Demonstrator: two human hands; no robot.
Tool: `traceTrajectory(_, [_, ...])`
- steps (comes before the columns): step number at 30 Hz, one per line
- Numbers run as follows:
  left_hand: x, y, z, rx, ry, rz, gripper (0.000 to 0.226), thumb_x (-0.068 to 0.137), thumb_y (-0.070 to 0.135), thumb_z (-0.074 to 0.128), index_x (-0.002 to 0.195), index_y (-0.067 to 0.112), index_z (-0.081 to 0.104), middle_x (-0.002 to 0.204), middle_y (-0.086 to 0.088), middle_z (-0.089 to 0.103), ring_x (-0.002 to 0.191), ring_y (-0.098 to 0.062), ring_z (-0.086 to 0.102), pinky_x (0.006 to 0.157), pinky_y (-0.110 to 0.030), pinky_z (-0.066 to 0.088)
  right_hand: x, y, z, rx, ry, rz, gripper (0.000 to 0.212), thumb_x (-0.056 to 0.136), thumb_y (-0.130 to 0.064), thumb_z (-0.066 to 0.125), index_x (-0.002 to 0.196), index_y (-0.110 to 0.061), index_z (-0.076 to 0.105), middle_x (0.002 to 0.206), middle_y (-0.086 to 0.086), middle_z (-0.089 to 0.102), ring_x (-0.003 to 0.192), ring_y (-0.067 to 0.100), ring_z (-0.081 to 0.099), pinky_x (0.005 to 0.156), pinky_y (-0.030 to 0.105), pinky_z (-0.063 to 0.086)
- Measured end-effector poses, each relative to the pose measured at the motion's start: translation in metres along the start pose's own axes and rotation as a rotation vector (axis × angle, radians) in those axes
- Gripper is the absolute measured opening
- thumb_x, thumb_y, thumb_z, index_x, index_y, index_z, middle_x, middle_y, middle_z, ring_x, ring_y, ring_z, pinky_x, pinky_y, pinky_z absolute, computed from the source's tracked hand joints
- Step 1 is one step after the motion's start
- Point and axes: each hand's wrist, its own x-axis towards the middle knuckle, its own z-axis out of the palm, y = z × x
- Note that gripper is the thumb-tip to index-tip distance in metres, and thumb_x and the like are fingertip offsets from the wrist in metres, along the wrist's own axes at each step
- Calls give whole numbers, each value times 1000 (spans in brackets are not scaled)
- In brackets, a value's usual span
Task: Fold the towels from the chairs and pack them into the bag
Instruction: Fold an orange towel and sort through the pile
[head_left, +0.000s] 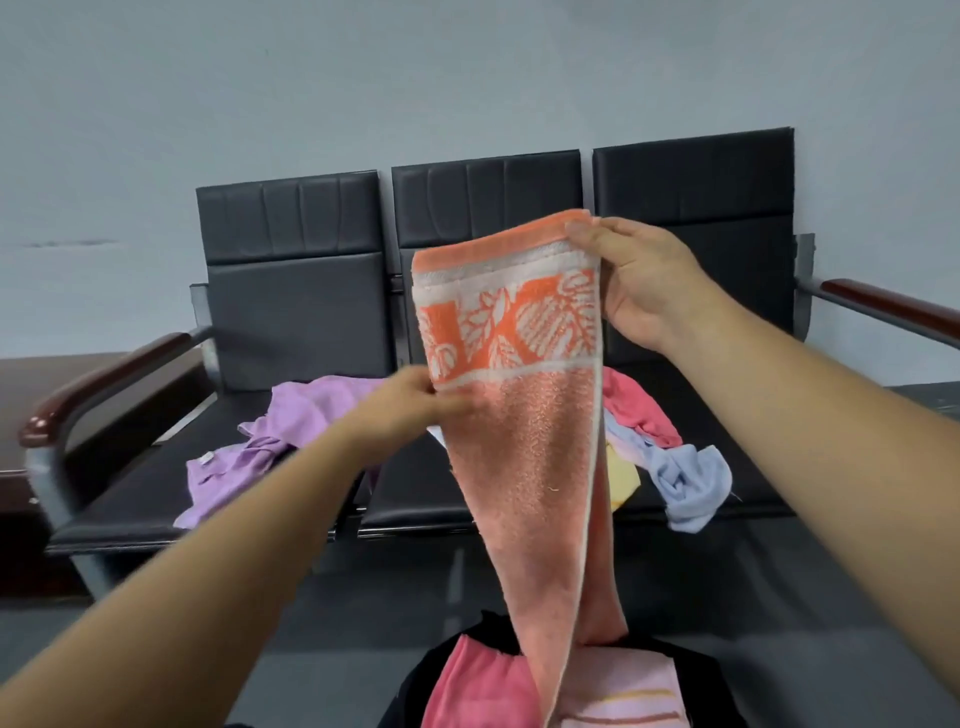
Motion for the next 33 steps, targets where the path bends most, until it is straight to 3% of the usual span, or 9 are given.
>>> traceTrajectory(5, [0,-45,30,-436,-20,-113,32,88,20,70,116,6,72,118,-13,73,113,-31,68,94,-40,56,11,14,-14,-224,214,68,9,93,-9,71,87,-4,67,81,13,72,69,23,73,63,36,63])
traceTrajectory(8, [5,-37,42,-691,-18,-63,37,96,20,61,129,3,64,129,-20,67,122,-34,63,105,-49,49,11,42,-29,-263,289,295,14,96,-20,71,91,-7,66,79,10,70,56,17,70,49,29,58])
traceTrajectory(11, [17,-26,44,-784,28,-36,46,99,28,59,137,1,56,134,-21,64,126,-32,61,106,-49,49,1,75,-44,-101,91,577,47,96,-44,65,114,-1,68,99,12,74,87,24,74,80,39,61])
traceTrajectory(13, [24,-23,42,-832,29,-12,53,98,32,60,140,0,53,137,-21,61,127,-31,60,105,-47,50,-8,100,-54,-20,-48,610,70,93,-60,58,128,0,63,113,14,66,110,29,62,107,49,48])
traceTrajectory(17, [37,-31,35,-919,49,-9,59,91,27,65,141,-2,51,140,-23,57,129,-32,58,108,-46,47,-28,140,-60,-44,-255,644,61,88,-54,62,129,-10,64,114,8,68,108,25,64,101,48,52])
traceTrajectory(20, [47,-44,27,-891,61,-32,58,95,26,63,143,-2,48,143,-24,54,135,-35,52,116,-52,38,-33,154,-58,-76,-270,567,34,90,-24,69,118,-5,66,114,9,68,104,23,67,91,39,54])
traceTrajectory(26, [49,-68,20,-424,18,-11,41,97,17,66,133,34,57,129,1,69,119,-18,66,99,-38,54,-20,159,-57,108,-46,326,40,99,-14,60,136,2,57,112,12,69,102,26,66,88,42,57])
traceTrajectory(29, [51,-86,22,-330,44,-29,47,91,11,72,133,24,58,119,1,74,108,-18,71,84,-28,59,-12,160,-53,124,37,284,32,102,-9,55,132,1,60,113,15,72,101,25,71,89,40,60])
traceTrajectory(33, [63,-108,30,-493,109,-129,37,89,30,71,118,7,68,102,-2,77,93,-16,70,74,-27,56,-2,163,-49,117,98,293,32,101,-10,57,131,0,62,130,24,66,121,35,65,103,48,53])
